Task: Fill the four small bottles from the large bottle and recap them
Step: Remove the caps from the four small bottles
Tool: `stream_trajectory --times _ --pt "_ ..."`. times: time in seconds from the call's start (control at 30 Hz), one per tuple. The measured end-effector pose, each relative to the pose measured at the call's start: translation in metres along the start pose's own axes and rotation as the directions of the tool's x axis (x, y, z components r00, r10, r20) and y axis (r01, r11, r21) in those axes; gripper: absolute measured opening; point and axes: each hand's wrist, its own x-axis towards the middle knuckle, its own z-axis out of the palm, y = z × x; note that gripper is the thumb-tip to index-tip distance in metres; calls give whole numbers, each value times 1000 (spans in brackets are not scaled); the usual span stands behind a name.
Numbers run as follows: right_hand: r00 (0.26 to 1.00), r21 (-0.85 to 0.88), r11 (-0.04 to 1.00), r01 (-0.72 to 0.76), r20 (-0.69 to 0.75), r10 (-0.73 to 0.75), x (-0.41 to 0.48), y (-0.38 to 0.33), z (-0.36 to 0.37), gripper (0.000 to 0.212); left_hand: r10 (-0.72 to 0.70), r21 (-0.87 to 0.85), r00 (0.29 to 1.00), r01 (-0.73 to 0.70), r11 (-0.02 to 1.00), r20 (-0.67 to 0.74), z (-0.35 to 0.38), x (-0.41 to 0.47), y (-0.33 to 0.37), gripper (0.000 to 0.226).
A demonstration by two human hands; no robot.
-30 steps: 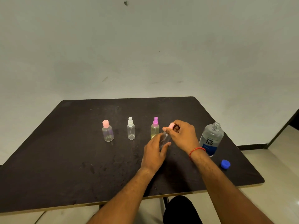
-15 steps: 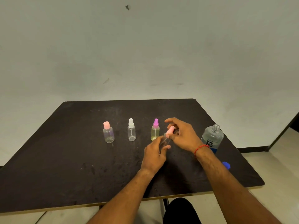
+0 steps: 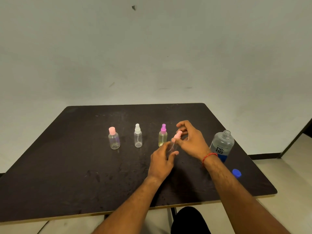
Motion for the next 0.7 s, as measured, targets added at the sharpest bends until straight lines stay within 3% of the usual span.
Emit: stream_trajectory --times 0.17,0.37,0.57,0.7 --pt "997 -58 997 -41 -71 37 1 3 2 22 -6 25 1000 6 1000 17 0 0 0 37" --pt "1000 20 999 26 12 -26 0 1 -2 47 -15 27 1000 15 1000 15 0 0 0 39" --pt "994 -29 998 -54 -94 52 0 -2 2 38 -15 45 1000 15 999 14 0 0 0 42" --pt "996 -12 999 -49 -79 48 0 0 2 37 -3 50 1000 2 999 18 1 0 -1 41"
